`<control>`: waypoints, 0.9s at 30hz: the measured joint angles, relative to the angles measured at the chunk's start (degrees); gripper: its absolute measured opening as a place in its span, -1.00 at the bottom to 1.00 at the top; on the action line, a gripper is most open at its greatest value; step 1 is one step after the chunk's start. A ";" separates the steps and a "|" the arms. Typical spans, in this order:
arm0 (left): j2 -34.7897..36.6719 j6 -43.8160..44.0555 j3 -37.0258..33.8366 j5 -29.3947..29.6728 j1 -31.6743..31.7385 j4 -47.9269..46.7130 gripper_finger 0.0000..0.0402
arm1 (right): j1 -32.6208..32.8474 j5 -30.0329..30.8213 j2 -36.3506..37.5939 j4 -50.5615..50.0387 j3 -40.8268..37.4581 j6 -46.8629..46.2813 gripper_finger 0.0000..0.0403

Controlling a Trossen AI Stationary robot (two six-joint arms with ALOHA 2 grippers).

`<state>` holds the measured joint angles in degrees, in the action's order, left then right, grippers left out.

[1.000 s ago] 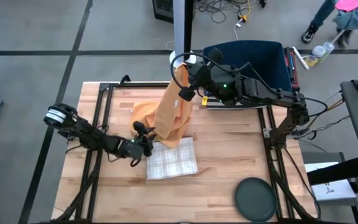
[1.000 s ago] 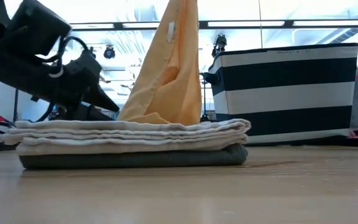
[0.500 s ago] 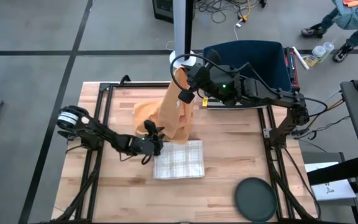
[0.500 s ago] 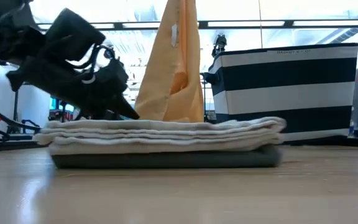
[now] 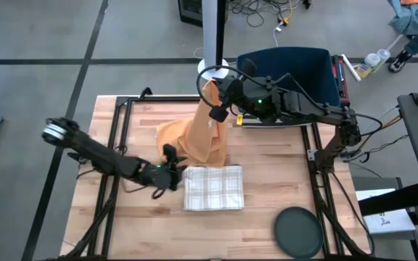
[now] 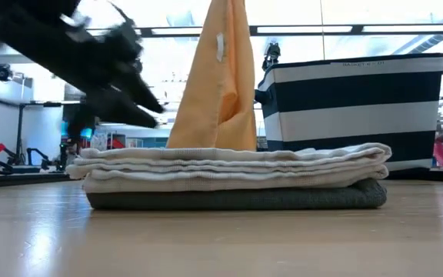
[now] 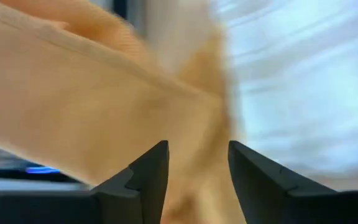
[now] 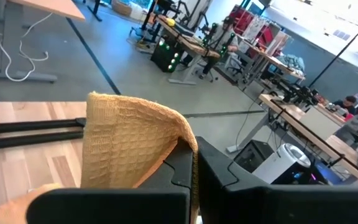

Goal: Fold kitchen towel into neat rectangle
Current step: Fold the orange towel

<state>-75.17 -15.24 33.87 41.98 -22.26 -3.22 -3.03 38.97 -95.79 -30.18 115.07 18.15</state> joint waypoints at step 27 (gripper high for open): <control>-15.34 27.02 -0.46 -33.99 3.25 6.41 -0.24 | -0.02 -0.44 0.00 0.92 -0.02 -3.21 -1.00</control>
<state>-90.51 11.78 33.41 8.00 -19.01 3.19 -3.05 38.54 -95.79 -29.26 115.04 14.94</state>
